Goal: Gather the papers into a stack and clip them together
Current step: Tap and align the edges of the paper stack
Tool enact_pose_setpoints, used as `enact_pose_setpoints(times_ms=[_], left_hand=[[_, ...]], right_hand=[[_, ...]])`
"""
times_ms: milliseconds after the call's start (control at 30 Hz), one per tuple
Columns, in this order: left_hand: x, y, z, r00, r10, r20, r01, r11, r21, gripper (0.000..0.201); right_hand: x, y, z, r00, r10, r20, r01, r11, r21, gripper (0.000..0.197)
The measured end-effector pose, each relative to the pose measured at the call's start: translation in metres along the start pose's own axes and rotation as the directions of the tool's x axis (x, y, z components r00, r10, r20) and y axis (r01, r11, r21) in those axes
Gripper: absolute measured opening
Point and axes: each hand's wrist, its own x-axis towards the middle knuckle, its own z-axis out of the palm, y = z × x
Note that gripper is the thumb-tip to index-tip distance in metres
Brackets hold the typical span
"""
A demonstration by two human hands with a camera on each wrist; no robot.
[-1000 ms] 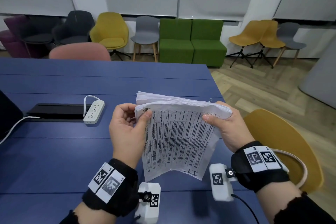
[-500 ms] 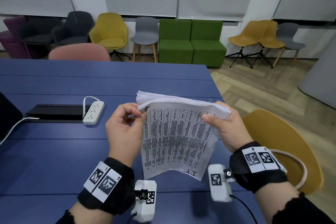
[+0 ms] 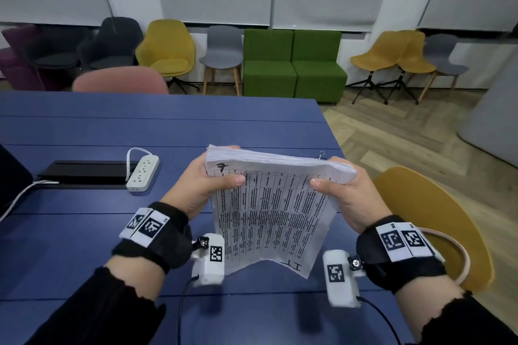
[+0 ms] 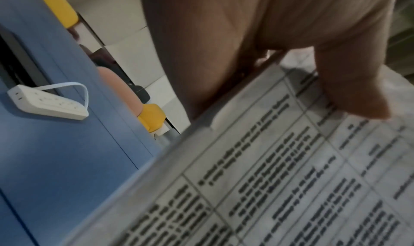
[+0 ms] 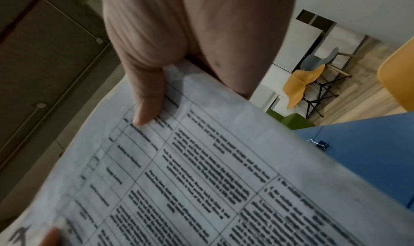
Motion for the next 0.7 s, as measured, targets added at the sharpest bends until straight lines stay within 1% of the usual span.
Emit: enact_pose_setpoints(times_ms=[33, 67, 133, 200, 267, 367, 433, 467, 500, 533, 567, 600, 700], left_hand=[[0.002, 0.0, 0.0, 1.0, -0.001, 0.032, 0.001, 1.0, 0.017, 0.079], [0.002, -0.002, 0.001, 0.999, 0.002, 0.033, -0.003, 0.999, 0.042, 0.067], [0.001, -0.003, 0.006, 0.999, 0.032, 0.004, -0.032, 0.997, 0.076, 0.048], [-0.001, 0.0, 0.01, 0.997, 0.076, -0.02, -0.074, 0.992, 0.099, 0.037], [-0.003, 0.003, 0.01, 0.993, 0.116, -0.036, -0.112, 0.99, 0.089, 0.037], [-0.004, -0.001, 0.005, 0.987, 0.149, -0.062, -0.147, 0.988, 0.036, 0.05], [-0.006, -0.008, 0.004, 0.989, 0.131, -0.066, -0.13, 0.991, 0.029, 0.062], [-0.006, -0.01, 0.006, 0.993, 0.106, -0.058, -0.104, 0.994, 0.026, 0.063], [-0.007, -0.012, 0.008, 0.995, 0.082, -0.05, -0.081, 0.996, 0.024, 0.058], [-0.007, -0.012, 0.011, 0.997, 0.065, -0.043, -0.064, 0.998, 0.029, 0.048], [-0.007, -0.011, 0.012, 0.998, 0.056, -0.041, -0.055, 0.998, 0.039, 0.039], [-0.007, -0.01, 0.013, 0.997, 0.052, -0.048, -0.05, 0.997, 0.051, 0.034], [-0.007, -0.009, 0.009, 0.997, 0.059, -0.04, -0.056, 0.996, 0.069, 0.035]], right_hand=[[0.001, 0.0, 0.0, 1.0, 0.009, 0.006, -0.009, 1.0, 0.01, 0.032], [0.001, 0.0, 0.001, 1.0, 0.017, 0.011, -0.017, 1.0, 0.022, 0.033], [0.003, 0.0, 0.004, 1.0, 0.02, 0.0, -0.02, 0.999, 0.036, 0.032], [0.005, -0.001, 0.005, 0.999, 0.007, -0.041, -0.006, 1.0, 0.028, 0.033], [0.006, -0.002, 0.004, 0.999, -0.012, -0.052, 0.013, 1.0, 0.027, 0.039], [0.004, -0.004, 0.001, 0.999, -0.007, -0.034, 0.008, 0.999, 0.045, 0.044], [0.003, -0.001, 0.0, 0.999, 0.009, -0.031, -0.007, 0.998, 0.069, 0.052], [0.003, 0.001, 0.001, 0.999, 0.015, -0.029, -0.013, 0.997, 0.075, 0.054], [0.004, 0.002, 0.003, 1.0, 0.015, -0.025, -0.013, 0.997, 0.072, 0.053], [0.004, 0.002, 0.006, 1.0, 0.013, -0.028, -0.011, 0.998, 0.064, 0.05], [0.004, 0.003, 0.008, 0.999, 0.008, -0.044, -0.006, 0.998, 0.057, 0.046], [0.004, 0.002, 0.008, 0.998, 0.003, -0.068, 0.001, 0.998, 0.055, 0.046], [0.003, 0.002, 0.006, 0.991, 0.001, -0.13, 0.012, 0.995, 0.101, 0.048]])
